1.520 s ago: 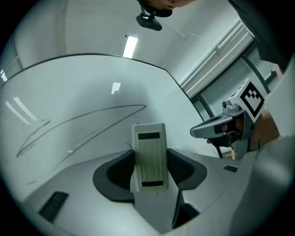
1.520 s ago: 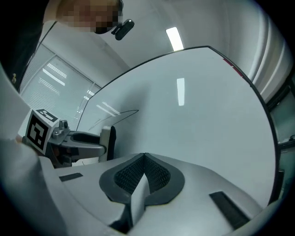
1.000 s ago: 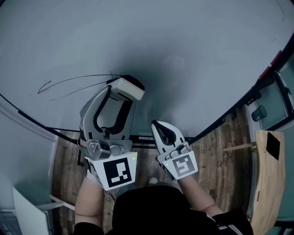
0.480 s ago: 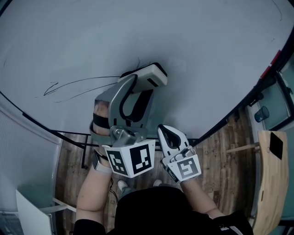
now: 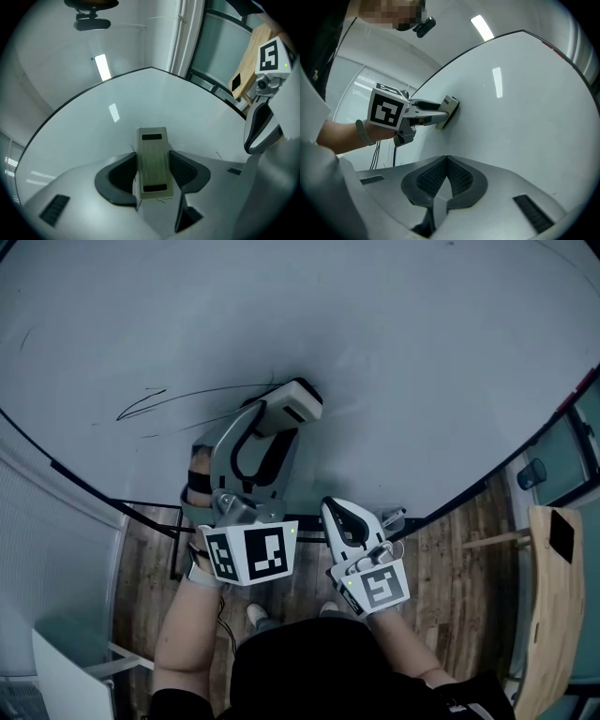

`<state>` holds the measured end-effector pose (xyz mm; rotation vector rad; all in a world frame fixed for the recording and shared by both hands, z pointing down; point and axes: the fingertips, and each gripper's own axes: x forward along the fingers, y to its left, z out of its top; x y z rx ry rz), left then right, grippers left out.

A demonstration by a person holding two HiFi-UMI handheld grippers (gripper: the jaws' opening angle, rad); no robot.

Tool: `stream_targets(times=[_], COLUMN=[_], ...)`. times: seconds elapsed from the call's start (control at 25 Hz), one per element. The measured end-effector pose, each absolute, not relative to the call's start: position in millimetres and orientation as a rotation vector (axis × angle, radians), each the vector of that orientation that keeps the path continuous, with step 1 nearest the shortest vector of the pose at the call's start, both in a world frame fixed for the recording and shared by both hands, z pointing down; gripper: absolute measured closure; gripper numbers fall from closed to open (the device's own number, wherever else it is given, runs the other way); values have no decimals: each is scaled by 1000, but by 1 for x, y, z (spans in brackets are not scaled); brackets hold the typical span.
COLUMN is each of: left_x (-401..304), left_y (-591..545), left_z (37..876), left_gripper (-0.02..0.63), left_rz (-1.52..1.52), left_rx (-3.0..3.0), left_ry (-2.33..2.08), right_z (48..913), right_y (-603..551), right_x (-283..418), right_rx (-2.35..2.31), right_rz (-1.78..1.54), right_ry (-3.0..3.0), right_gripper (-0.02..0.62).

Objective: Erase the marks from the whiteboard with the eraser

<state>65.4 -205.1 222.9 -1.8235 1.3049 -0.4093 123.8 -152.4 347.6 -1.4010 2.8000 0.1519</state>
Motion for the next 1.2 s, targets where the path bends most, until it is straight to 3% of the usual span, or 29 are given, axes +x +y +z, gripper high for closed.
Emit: stream_targets(times=[0.2, 0.4, 0.72, 1.2], left_x=[-45, -78, -218, -331], left_y=[-214, -218, -225, -236], left_z=[261, 274, 330, 407], left_gripper=[371, 370, 365, 364], left_rz=[-390, -383, -360, -379], left_rx=[-1892, -1958, -2047, -2146], left_ry=[1339, 1361, 1444, 1652], right_z=[369, 362, 380, 417], right_y=[-153, -154, -152, -155], right_x=[28, 7, -104, -165], right_rx=[-1373, -1336, -1268, -1236], right_rz=[156, 164, 145, 98], right_ry=[2836, 2832, 2889, 3006], right_gripper=[568, 568, 568, 568])
